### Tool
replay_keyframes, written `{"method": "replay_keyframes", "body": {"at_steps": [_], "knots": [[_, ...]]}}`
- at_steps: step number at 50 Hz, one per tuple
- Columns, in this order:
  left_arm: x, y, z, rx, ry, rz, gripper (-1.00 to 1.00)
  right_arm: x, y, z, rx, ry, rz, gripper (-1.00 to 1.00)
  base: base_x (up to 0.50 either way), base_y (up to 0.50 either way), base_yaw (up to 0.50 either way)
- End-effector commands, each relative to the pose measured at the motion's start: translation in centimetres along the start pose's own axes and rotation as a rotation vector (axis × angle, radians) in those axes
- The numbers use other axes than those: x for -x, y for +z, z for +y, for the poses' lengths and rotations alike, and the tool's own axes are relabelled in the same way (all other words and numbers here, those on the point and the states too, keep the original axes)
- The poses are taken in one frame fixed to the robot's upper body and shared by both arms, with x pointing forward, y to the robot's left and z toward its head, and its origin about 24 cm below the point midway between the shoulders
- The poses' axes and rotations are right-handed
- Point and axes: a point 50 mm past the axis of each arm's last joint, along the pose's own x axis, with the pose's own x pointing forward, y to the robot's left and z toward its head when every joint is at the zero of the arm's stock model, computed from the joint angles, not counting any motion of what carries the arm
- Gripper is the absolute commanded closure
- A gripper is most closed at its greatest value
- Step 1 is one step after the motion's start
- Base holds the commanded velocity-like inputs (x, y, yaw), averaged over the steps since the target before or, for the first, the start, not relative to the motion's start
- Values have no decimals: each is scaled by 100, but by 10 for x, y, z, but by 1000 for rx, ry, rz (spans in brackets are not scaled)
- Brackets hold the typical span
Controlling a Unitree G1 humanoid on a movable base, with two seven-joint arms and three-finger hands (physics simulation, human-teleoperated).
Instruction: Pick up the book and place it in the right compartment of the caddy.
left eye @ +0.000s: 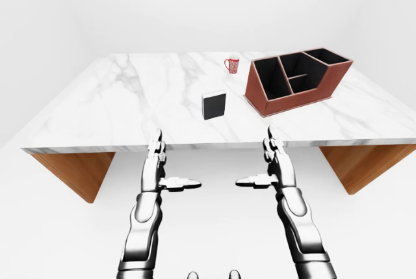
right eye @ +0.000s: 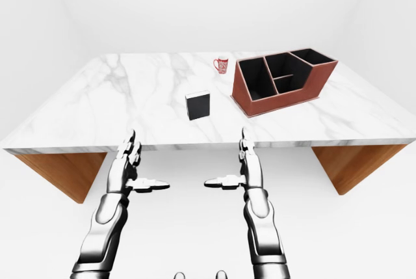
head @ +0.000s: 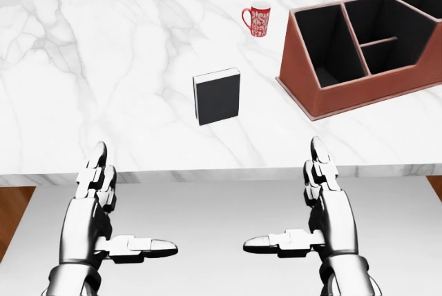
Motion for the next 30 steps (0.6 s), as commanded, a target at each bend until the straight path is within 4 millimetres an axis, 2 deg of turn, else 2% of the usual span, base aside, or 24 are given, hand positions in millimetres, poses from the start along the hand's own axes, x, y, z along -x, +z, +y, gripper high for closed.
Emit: {"method": "replay_keyframes", "body": {"at_steps": [1,26,30], "knots": [[0,0,7,-1,0,0,-100,-2,-1,-7,-5,3,11,-100,0,0,0],[0,-1,7,-2,0,2,-100,0,1,-9,-24,-1,-1,-100,0,0,0],[0,0,7,-2,0,3,-100,0,1,-9,-22,-3,-1,-100,0,0,38]]}}
